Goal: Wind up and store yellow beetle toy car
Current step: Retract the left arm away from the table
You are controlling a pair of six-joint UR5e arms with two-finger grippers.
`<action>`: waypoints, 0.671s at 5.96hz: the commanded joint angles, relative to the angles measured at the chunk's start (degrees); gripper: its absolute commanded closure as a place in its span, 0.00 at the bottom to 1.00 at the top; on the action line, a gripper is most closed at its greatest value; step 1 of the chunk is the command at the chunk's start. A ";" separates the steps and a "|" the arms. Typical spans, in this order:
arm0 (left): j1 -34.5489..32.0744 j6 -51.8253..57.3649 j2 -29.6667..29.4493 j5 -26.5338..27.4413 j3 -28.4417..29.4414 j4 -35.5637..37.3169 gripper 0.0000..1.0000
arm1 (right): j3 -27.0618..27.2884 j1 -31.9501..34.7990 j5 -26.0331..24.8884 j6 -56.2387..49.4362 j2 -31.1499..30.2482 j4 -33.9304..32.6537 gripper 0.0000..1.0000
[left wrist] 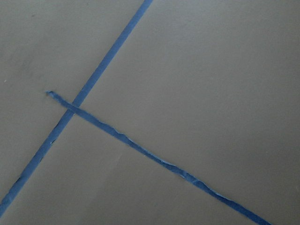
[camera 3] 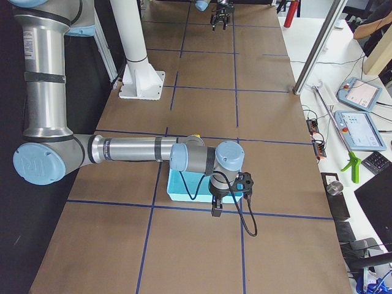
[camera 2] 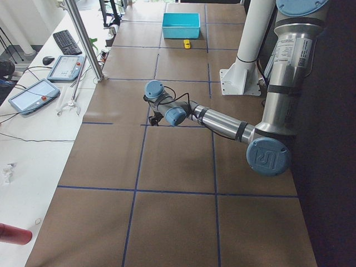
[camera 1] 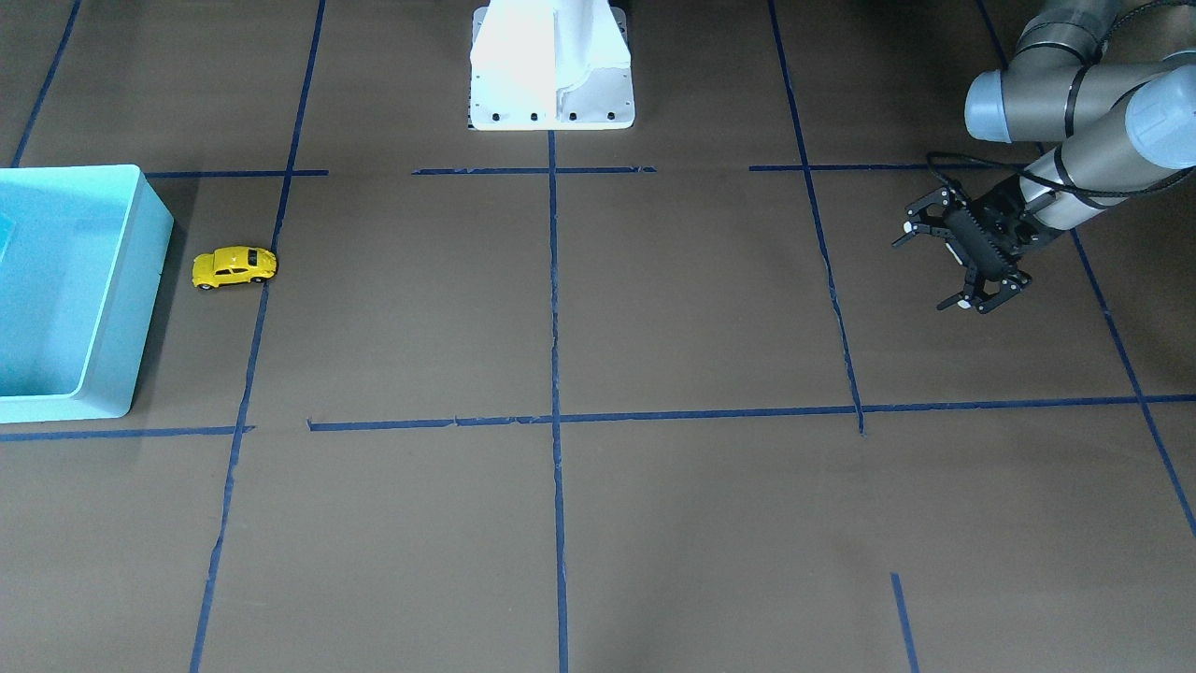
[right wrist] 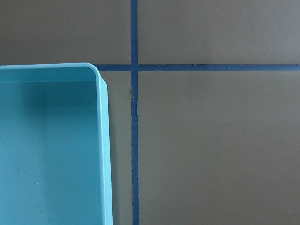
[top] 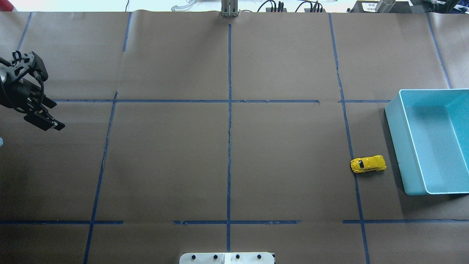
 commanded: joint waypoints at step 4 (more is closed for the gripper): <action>-16.77 -0.67 7.49 10.71 -3.09 15.84 0.00 | 0.79 -0.78 0.14 0.11 0.31 0.20 0.00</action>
